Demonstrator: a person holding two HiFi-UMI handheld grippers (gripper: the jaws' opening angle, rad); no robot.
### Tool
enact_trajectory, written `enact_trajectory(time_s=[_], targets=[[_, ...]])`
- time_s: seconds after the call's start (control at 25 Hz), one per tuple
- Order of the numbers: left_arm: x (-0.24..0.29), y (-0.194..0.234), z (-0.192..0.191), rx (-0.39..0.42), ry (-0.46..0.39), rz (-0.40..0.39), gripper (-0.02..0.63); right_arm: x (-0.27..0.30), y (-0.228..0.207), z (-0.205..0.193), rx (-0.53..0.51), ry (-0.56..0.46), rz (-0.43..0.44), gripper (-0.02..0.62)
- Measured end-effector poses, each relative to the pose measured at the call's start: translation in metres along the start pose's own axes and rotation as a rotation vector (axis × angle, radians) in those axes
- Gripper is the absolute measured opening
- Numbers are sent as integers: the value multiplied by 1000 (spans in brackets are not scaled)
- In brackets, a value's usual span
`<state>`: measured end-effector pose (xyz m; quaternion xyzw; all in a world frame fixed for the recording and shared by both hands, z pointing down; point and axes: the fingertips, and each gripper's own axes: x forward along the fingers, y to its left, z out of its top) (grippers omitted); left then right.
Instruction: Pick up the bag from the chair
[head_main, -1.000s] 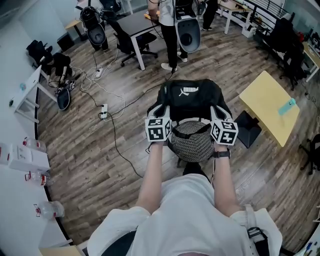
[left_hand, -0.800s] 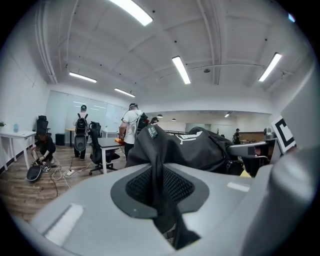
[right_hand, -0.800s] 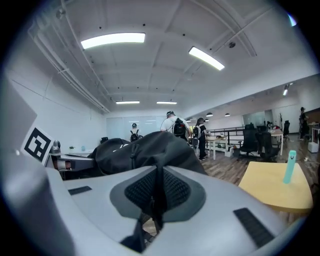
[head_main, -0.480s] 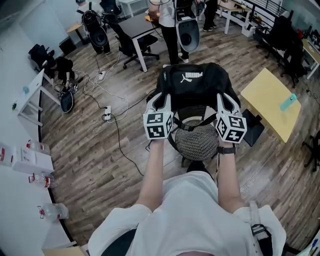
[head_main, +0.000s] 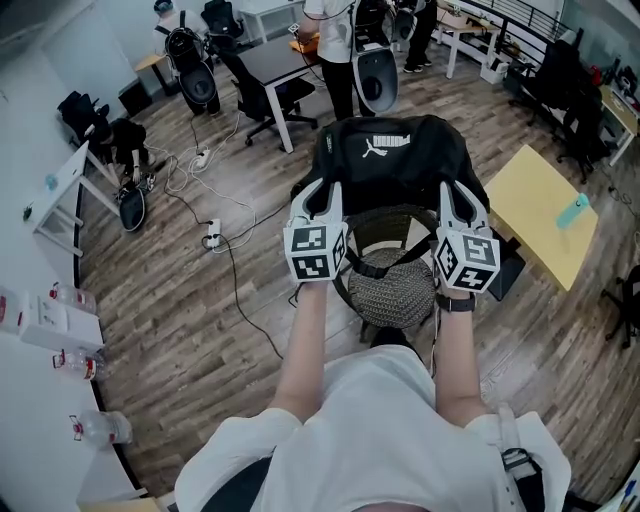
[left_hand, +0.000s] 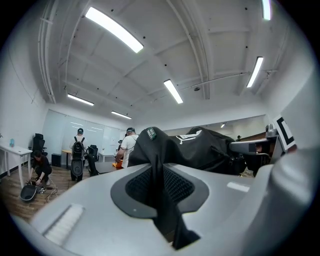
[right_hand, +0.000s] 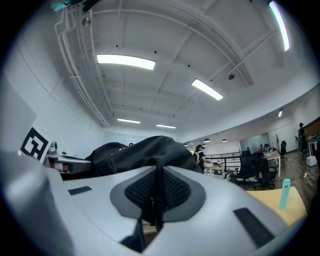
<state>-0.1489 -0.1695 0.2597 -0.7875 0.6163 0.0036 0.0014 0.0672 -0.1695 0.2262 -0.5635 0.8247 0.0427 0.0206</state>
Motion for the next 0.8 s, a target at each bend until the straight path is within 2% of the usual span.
enact_trajectory(time_s=[0.32, 0.8], targets=[[3, -4, 10, 1, -23, -19, 58, -4, -4, 11, -14, -12, -17, 40], [8, -10, 2, -25, -20, -47, 58, -9, -8, 9, -32, -2, -37, 40]])
